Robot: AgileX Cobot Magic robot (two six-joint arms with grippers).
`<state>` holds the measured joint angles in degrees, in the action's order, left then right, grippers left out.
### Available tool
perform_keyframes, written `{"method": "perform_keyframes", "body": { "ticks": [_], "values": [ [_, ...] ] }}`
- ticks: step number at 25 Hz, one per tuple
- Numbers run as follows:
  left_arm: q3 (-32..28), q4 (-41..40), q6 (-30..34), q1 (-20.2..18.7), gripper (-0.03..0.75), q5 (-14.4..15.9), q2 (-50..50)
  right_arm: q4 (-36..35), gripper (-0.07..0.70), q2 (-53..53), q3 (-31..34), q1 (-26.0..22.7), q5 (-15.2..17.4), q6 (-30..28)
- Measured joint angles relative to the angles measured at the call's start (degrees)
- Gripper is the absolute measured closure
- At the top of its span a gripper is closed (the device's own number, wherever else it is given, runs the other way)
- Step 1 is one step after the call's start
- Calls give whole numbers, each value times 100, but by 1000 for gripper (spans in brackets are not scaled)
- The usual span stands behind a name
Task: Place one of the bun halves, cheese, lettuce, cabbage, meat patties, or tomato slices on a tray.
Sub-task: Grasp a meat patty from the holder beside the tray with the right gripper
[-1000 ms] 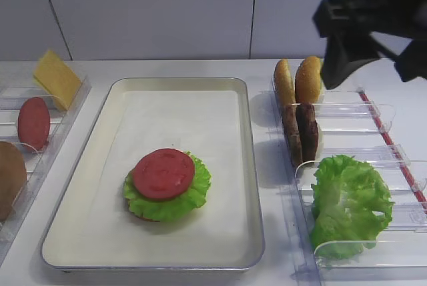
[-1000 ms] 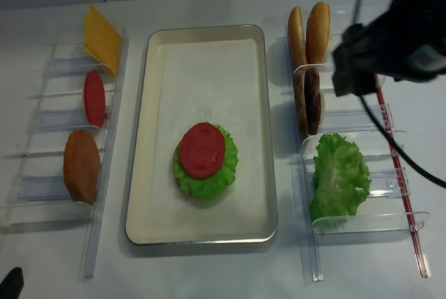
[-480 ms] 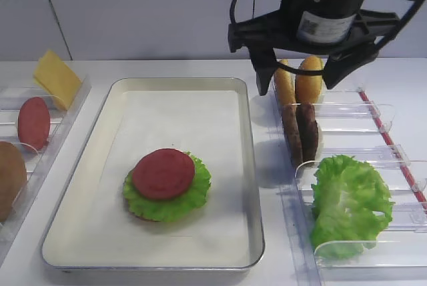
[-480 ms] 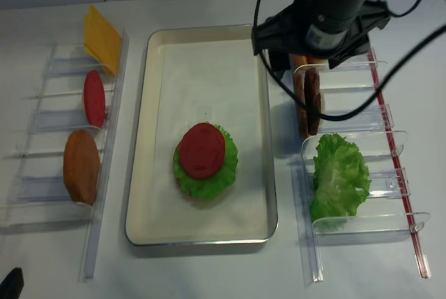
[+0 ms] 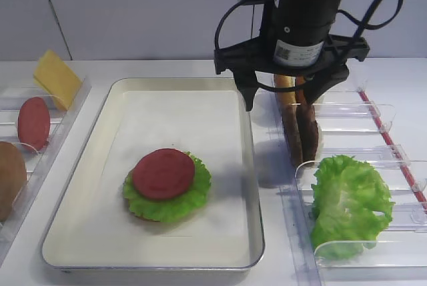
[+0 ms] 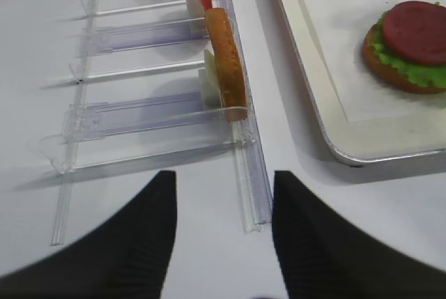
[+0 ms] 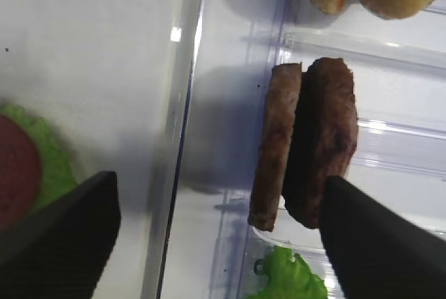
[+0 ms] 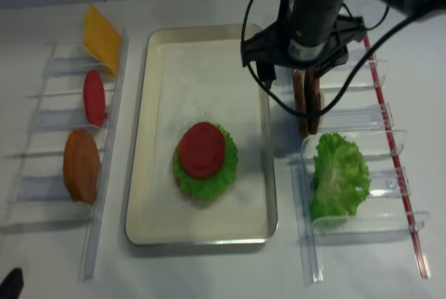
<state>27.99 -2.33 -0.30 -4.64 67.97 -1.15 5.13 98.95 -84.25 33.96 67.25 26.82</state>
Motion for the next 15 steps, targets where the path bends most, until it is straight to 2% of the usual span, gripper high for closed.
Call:
{"method": "perform_keyframes", "body": {
  "ticks": [6, 15],
  "values": [
    [0, 0, 0, 0, 387, 0, 0, 0, 62, 204, -5, 0, -143, 0],
    [0, 0, 0, 0, 387, 0, 0, 162, 62, 462, -5, 0, -165, 38]
  ]
}}
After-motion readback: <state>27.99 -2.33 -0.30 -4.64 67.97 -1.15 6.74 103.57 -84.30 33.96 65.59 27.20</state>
